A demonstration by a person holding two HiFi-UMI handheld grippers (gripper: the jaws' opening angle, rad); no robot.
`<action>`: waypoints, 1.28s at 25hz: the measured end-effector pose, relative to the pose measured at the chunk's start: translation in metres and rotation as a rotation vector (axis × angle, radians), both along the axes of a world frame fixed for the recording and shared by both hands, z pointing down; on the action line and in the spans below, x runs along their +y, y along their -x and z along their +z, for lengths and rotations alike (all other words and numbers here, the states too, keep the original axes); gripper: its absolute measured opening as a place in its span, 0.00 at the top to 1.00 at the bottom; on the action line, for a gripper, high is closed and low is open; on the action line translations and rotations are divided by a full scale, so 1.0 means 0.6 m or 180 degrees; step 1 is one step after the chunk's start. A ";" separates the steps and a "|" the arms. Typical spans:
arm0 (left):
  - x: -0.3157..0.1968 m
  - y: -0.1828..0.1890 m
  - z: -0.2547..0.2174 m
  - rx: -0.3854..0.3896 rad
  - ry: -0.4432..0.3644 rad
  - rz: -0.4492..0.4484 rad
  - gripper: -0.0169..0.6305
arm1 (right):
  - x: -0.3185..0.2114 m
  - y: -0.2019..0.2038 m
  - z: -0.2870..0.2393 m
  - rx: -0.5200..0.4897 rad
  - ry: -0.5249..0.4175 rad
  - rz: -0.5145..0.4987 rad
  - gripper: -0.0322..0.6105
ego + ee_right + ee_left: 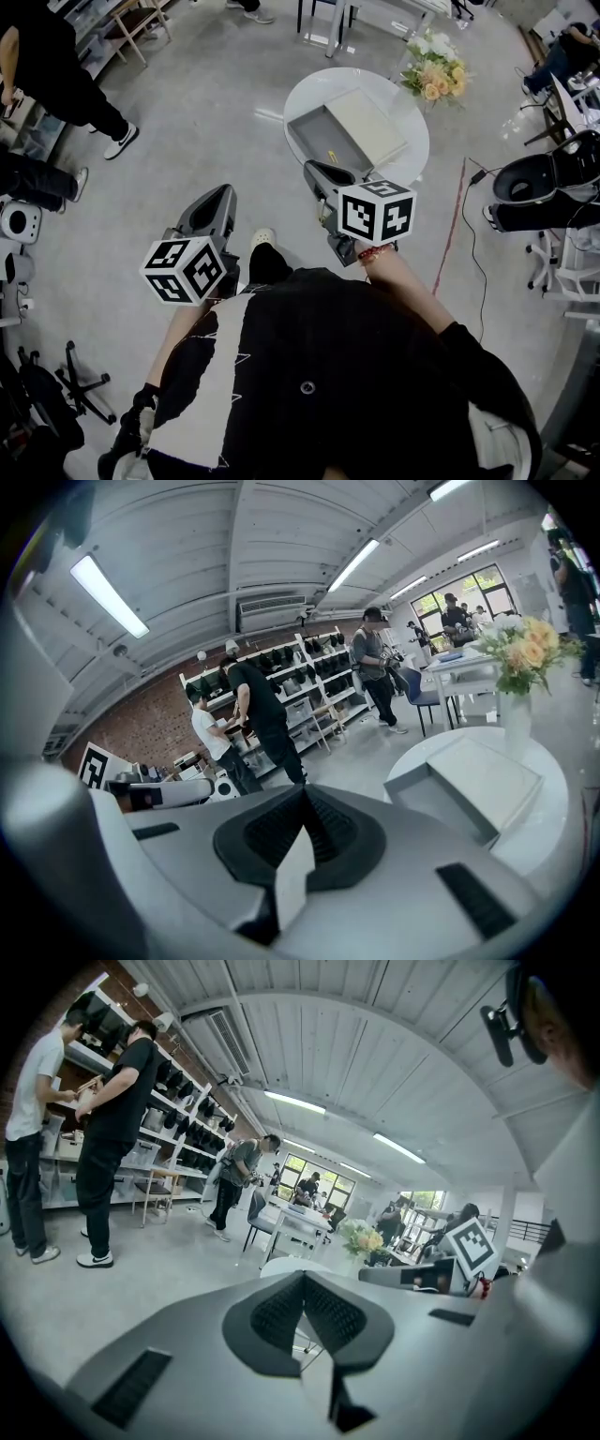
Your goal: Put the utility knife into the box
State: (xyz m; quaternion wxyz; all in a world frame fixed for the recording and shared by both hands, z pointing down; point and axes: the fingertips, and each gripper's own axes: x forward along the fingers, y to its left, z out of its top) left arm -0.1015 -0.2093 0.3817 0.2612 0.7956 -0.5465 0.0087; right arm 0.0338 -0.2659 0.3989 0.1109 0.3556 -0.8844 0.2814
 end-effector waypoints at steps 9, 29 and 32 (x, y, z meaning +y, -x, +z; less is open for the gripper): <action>-0.008 0.005 0.001 0.0005 0.0003 -0.0007 0.96 | -0.009 0.005 -0.002 0.0006 -0.0016 0.0000 0.94; -0.013 0.002 0.004 0.0002 0.0034 0.0001 0.96 | -0.013 0.006 -0.008 -0.0025 -0.0076 -0.0025 0.94; -0.014 0.002 0.004 0.0001 0.0034 0.0000 0.96 | -0.013 0.004 -0.002 -0.0033 -0.0033 -0.0007 0.94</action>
